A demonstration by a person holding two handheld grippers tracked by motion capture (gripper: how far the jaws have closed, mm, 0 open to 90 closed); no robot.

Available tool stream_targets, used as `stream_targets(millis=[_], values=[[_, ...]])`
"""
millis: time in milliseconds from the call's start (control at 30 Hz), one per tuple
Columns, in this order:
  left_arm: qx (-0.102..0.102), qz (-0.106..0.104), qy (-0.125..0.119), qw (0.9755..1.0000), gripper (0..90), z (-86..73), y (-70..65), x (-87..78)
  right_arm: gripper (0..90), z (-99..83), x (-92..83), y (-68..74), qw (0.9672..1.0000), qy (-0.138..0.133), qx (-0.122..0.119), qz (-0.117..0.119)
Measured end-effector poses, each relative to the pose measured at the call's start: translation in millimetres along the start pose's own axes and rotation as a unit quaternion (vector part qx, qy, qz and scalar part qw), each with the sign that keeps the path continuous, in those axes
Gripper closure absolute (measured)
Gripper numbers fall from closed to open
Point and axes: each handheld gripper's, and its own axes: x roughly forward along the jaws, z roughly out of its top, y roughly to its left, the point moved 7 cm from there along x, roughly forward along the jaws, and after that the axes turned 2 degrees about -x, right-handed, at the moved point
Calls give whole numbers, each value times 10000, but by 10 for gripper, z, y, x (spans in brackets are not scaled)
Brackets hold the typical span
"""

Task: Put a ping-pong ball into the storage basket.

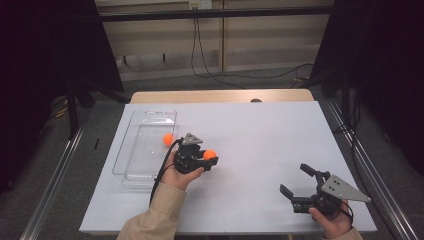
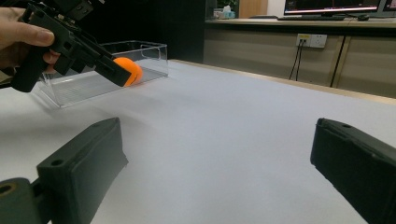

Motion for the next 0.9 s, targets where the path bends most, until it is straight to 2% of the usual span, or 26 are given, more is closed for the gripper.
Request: stream_targets(millis=[900], values=[[-94, 63, -65, 9999, 508, 1, 92, -114, 22, 1, 3, 3, 10000, 8, -6, 3]])
